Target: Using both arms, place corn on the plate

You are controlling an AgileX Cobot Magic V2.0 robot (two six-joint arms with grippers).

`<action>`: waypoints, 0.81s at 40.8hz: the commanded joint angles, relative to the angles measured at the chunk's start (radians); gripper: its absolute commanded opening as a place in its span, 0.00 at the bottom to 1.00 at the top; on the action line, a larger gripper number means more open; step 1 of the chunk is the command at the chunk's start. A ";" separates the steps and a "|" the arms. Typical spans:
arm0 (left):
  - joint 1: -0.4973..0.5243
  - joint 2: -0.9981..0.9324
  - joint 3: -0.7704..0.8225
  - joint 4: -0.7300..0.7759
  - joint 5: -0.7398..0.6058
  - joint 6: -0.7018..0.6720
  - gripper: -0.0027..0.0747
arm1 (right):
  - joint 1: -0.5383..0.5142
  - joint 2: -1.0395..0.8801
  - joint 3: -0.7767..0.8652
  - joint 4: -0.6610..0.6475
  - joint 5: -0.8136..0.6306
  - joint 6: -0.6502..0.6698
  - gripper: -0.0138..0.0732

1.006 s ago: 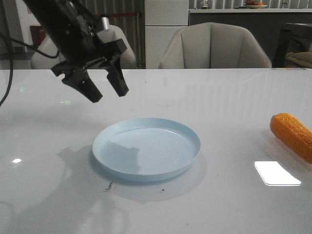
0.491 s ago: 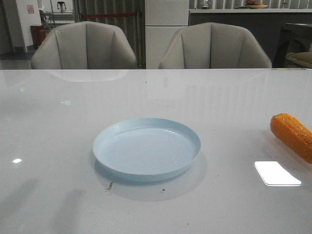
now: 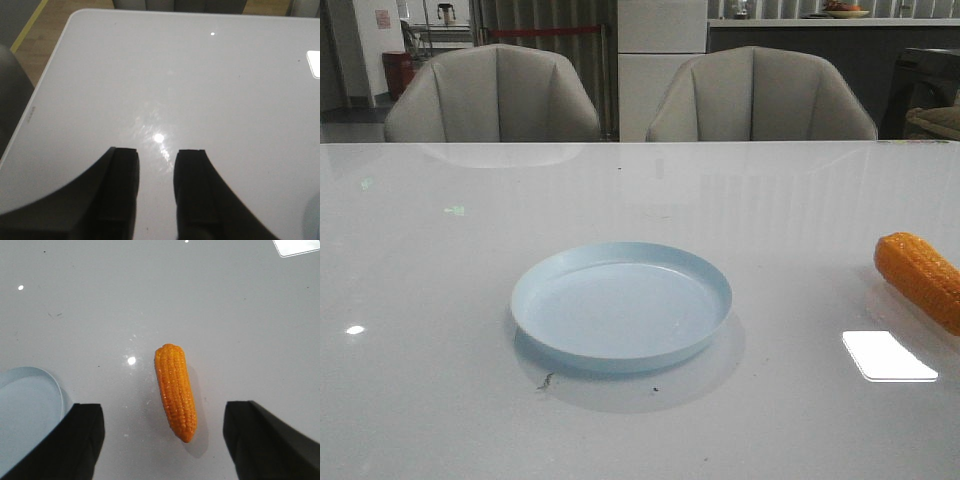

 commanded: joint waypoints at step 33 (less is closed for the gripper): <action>-0.195 -0.235 0.387 0.093 -0.250 0.065 0.37 | -0.006 0.185 -0.092 -0.006 0.040 -0.077 0.84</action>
